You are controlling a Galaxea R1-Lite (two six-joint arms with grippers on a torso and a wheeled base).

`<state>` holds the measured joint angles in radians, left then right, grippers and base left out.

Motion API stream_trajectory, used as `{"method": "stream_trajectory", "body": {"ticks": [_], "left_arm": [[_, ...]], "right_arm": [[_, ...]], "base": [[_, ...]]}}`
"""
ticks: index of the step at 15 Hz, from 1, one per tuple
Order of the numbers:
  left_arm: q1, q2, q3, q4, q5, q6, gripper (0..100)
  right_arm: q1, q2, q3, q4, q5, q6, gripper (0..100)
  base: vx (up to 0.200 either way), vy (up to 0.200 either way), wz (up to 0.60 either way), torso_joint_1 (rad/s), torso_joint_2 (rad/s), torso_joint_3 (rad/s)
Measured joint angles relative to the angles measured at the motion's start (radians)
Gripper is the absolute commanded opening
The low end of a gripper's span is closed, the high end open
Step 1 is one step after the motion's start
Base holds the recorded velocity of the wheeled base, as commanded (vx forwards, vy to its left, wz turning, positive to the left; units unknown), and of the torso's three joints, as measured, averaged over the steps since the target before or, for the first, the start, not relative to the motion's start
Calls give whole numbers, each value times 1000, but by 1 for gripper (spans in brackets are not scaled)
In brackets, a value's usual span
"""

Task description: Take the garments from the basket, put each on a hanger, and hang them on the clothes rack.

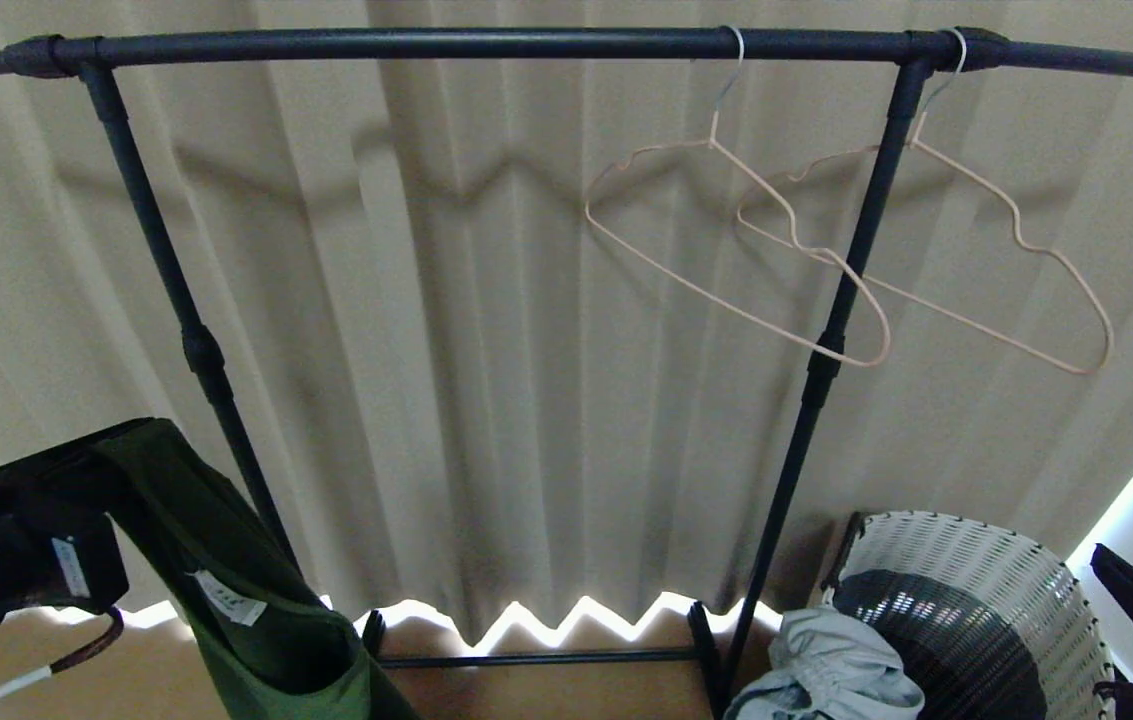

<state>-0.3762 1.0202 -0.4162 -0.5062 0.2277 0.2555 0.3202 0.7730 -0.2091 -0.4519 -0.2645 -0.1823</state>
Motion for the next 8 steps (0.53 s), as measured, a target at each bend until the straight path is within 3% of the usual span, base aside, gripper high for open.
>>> {"method": "stream_trajectory", "body": {"ticks": [5,8], "left_arm": [[-14,-144,104,1,-2,22,0],[-19,-220,136,1,-69,19,0]], "right_arm": [[-5,27,-14,-2,-1,0,100],[-6,49,-30,-2,-2,1,100]], "base": [[0,0,0,140,-470,-324],[0,0,0,173,-489,-318]]}}
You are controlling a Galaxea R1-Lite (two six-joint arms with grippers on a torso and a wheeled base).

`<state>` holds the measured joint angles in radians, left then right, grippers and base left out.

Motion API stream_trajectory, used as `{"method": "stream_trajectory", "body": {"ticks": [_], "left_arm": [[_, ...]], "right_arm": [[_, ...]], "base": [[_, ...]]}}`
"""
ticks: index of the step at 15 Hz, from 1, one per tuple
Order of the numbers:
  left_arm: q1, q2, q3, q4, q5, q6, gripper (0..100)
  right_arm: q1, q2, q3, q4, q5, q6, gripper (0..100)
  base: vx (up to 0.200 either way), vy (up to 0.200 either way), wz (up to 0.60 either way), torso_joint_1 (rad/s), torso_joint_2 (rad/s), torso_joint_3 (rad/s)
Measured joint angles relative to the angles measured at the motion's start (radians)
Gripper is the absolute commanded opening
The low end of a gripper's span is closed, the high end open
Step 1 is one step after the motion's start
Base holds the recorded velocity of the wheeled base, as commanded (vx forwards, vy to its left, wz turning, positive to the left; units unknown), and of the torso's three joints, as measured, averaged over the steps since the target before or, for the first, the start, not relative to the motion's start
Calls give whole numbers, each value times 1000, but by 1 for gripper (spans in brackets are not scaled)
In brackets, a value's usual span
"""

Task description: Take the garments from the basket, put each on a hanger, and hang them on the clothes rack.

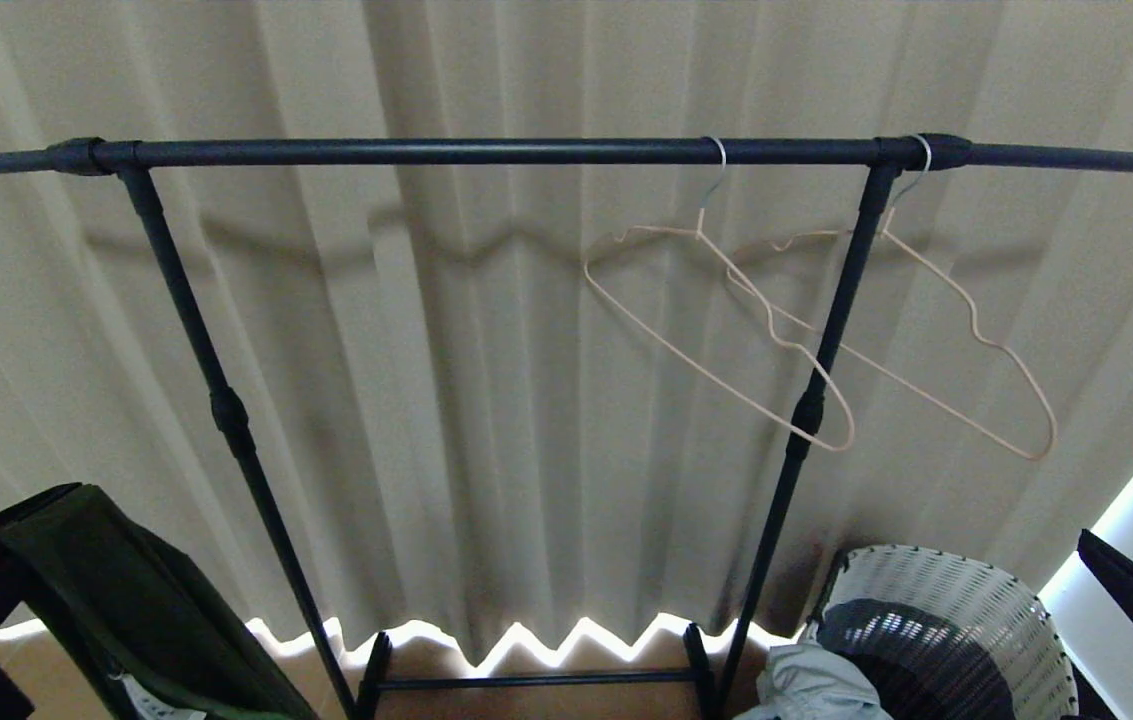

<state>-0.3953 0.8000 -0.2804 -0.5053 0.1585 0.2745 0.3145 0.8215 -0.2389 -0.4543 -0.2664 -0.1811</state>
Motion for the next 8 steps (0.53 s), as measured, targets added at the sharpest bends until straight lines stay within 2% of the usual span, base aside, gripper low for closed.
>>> {"method": "stream_trajectory", "body": {"ticks": [3,6,8], "left_arm": [[-1,-77,38,3,-85,-4,0],[-8,-116,57,0,-89,-21,0],[-42,-136,61,1,-89,-44,0]], "right_arm": [[0,16,0,-1,8,4,100],[-33,28,-4,0,12,8,100],[-108,63,-36,0,41,8,100]], "base": [[0,0,0,108,-276,-172],[0,0,0,14,-24,-17],[0,0,0,0,0,0]]}}
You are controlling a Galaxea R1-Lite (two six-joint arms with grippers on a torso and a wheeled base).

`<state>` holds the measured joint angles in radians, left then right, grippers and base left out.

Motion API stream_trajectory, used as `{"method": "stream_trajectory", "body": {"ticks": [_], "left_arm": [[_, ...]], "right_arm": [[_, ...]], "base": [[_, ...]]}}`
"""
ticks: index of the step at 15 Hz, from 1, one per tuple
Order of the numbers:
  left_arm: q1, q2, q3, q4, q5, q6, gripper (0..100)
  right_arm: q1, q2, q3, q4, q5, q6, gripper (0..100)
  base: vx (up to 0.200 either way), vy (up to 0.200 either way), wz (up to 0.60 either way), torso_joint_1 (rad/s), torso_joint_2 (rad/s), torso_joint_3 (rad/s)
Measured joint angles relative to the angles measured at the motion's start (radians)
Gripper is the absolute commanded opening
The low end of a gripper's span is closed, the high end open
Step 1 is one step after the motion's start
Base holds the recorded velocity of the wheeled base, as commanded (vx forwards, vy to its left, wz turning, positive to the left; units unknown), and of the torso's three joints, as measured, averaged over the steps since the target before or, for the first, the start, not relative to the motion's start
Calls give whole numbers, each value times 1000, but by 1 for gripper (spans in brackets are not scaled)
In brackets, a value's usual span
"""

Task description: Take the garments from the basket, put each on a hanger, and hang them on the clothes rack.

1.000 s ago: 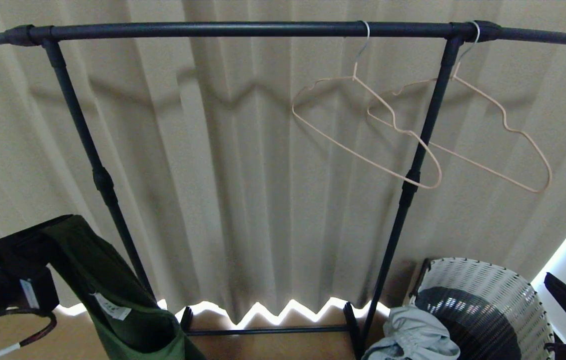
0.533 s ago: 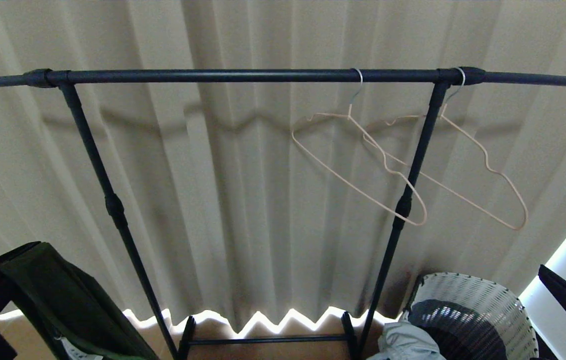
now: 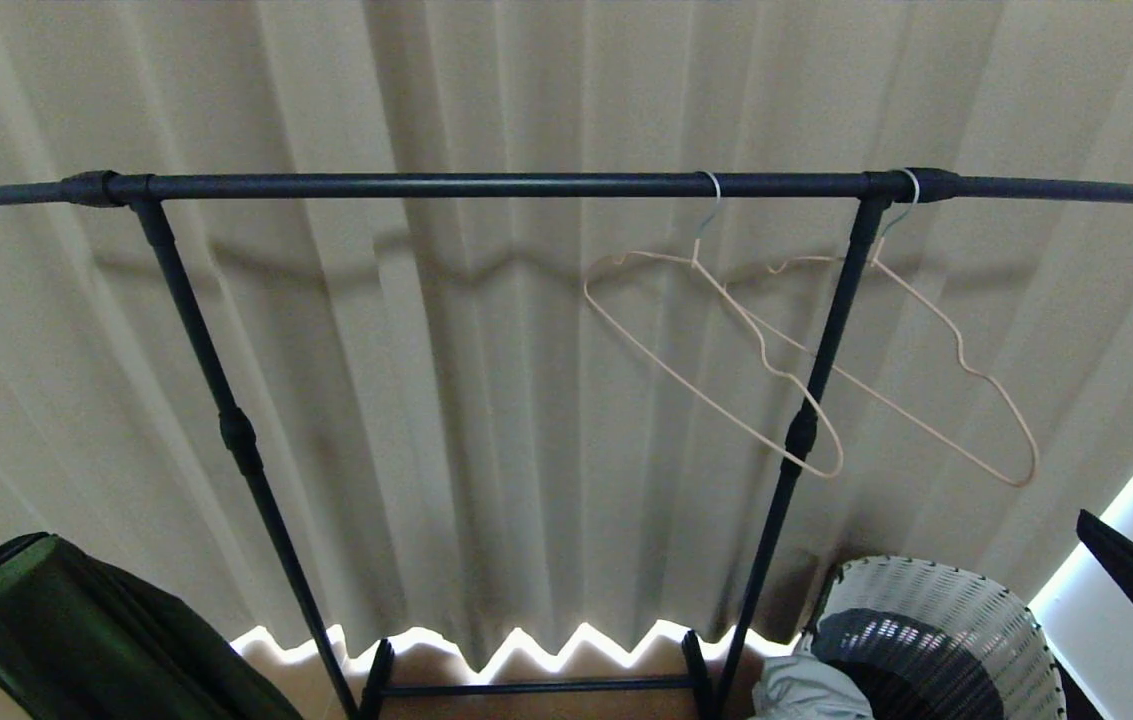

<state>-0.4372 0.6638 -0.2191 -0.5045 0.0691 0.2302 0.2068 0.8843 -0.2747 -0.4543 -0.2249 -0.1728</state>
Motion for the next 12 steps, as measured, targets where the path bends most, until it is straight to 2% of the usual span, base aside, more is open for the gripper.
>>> {"method": "stream_trajectory", "body": {"ticks": [2,4,7,9,11,12], "left_arm": [[-29,-15,-1,-1,0,-3,0],[-33,-21,5,6,0,2,0],[-6,-15,8,9,0,0,0],[2,0,13,12,1,-25,0],[7,51,16,-1,1,-113,0],[8,72,19,-9,1,-132,0]], "right_arm": [[-88,57,-55,11,55,0,100],[-139,107,-128,142,163,1,100],[-155,112,-211,432,352,1,100],[-154,95,-250,515,443,1,100],[-154,84,-259,524,454,0,100],[-153,80,-261,525,453,0,100]], "base": [[0,0,0,0,0,0],[0,0,0,0,0,0],[0,0,0,0,0,0],[0,0,0,0,0,0],[0,0,0,0,0,0],[0,0,0,0,0,0]]}}
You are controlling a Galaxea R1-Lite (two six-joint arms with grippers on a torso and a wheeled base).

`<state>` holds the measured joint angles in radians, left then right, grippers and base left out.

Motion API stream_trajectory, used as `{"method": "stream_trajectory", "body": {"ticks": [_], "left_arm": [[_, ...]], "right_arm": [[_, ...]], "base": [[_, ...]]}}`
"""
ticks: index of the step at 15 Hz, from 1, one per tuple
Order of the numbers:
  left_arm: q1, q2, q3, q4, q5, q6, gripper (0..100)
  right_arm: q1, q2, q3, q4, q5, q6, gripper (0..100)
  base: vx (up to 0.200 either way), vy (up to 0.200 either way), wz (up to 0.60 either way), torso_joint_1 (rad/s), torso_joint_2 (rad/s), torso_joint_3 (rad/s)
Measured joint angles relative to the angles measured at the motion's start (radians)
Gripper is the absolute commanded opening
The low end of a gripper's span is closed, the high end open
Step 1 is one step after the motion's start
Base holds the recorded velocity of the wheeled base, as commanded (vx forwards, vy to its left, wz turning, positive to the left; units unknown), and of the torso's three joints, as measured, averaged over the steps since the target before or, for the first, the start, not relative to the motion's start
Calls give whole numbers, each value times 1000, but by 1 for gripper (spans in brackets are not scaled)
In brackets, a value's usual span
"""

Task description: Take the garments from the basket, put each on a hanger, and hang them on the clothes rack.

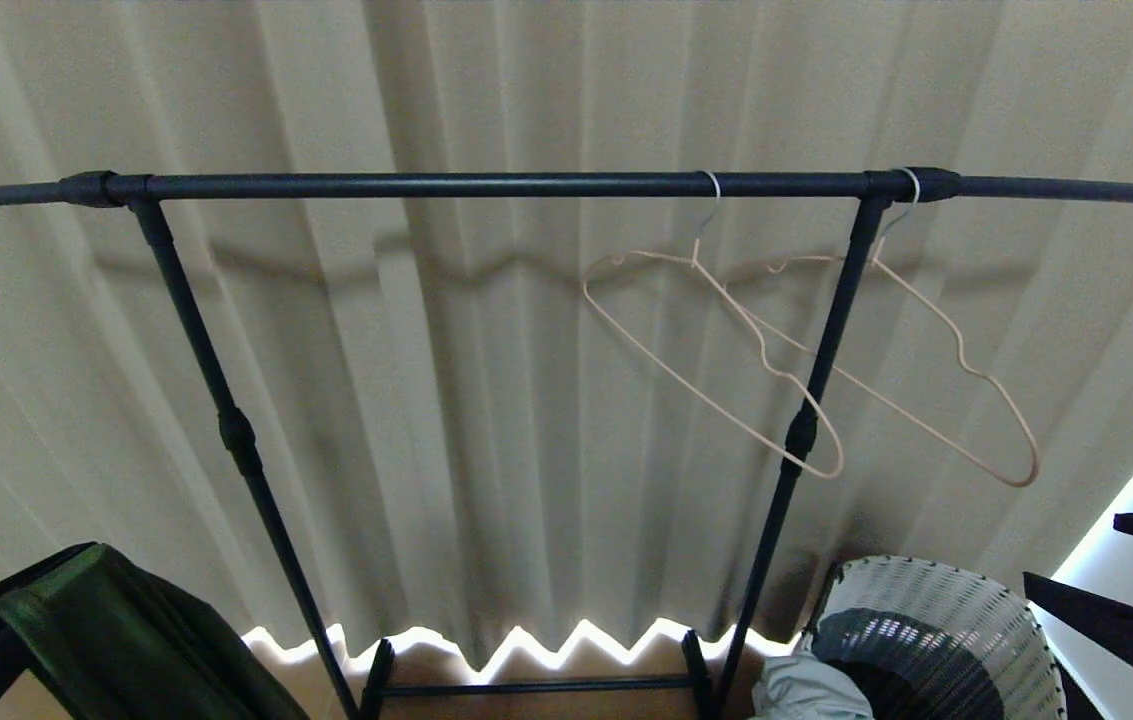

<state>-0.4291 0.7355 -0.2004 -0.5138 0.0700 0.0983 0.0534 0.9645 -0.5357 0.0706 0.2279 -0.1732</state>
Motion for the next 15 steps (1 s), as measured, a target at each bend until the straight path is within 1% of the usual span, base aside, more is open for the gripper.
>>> {"method": "stream_trajectory", "body": {"ticks": [2,6,14,15], "left_arm": [[1,21,7,0,0,-8,0],[1,39,7,0,-1,-2,0],[0,47,3,-1,-3,-1,0],[0,46,3,-1,-2,-1,0]], "right_arm": [[3,-5,-1,1,-3,-3,100],[39,-5,-3,0,-7,-4,100],[47,1,-4,0,-11,-4,100],[47,1,-4,-3,-11,-4,100]], "base": [[0,0,0,0,0,0],[0,0,0,0,0,0],[200,-200,0,4,0,-2],[0,0,0,0,0,0]]}}
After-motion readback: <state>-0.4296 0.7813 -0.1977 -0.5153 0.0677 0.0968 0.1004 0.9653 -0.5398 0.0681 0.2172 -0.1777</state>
